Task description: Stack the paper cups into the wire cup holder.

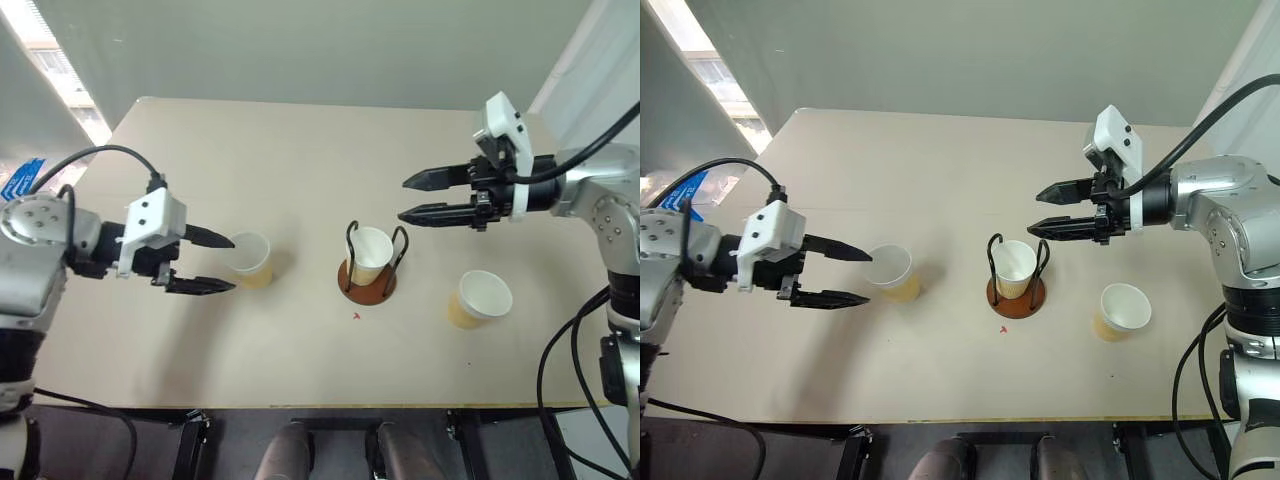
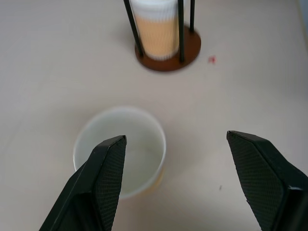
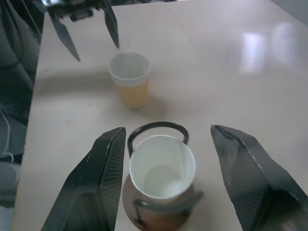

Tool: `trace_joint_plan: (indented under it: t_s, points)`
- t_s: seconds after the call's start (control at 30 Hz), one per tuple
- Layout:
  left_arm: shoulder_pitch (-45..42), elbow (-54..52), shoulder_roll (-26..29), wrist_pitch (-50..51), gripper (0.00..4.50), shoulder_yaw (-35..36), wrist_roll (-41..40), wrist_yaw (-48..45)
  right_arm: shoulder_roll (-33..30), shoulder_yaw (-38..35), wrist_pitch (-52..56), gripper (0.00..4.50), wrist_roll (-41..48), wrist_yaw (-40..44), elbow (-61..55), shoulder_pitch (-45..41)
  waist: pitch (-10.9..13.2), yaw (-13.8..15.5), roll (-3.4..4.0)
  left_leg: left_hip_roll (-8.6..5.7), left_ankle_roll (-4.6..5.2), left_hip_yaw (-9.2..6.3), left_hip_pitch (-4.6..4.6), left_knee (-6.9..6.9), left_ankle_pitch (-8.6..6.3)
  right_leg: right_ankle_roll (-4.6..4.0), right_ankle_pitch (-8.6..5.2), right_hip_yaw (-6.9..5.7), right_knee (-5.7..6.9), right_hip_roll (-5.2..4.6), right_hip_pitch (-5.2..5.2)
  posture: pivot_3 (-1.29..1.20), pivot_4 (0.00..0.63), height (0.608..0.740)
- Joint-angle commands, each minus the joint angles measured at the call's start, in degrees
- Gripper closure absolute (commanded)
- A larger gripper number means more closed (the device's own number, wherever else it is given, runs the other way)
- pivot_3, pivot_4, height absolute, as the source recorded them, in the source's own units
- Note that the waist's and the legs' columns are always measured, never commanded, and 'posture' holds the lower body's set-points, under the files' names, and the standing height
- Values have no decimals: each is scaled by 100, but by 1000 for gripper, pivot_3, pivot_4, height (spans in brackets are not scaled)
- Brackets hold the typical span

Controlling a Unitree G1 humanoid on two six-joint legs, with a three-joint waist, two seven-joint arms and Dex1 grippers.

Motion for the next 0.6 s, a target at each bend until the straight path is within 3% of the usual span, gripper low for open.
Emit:
trace_joint_plan:
  t_s: [0.03, 0.23, 0.6]
  points:
    - [-473, 288, -194, -396, 836, -262, 357, -14, -15, -213, 53, 1526, 205, -171, -295, -26, 0, -1, 0, -1, 0, -1, -5, 2, 0, 0, 1, 0, 0, -1, 0, 0, 150, 740]
    - [-879, 722, -483, -980, 836, -687, 798, -228, -32, -302, 164, 1526, 427, -411, -526, 137, 0, -13, 0, 0, -1, 1, -12, 0, 0, 2, 1, 0, -12, -1, -4, 0, 150, 740]
    - [-1237, 1200, -494, -1818, 836, -1022, 1312, -698, -130, -491, 356, 1526, 795, -749, -820, 364, -1, -17, -1, 1, 0, 0, -34, 7, 1, 8, 4, 0, -13, 0, -23, 0, 150, 740]
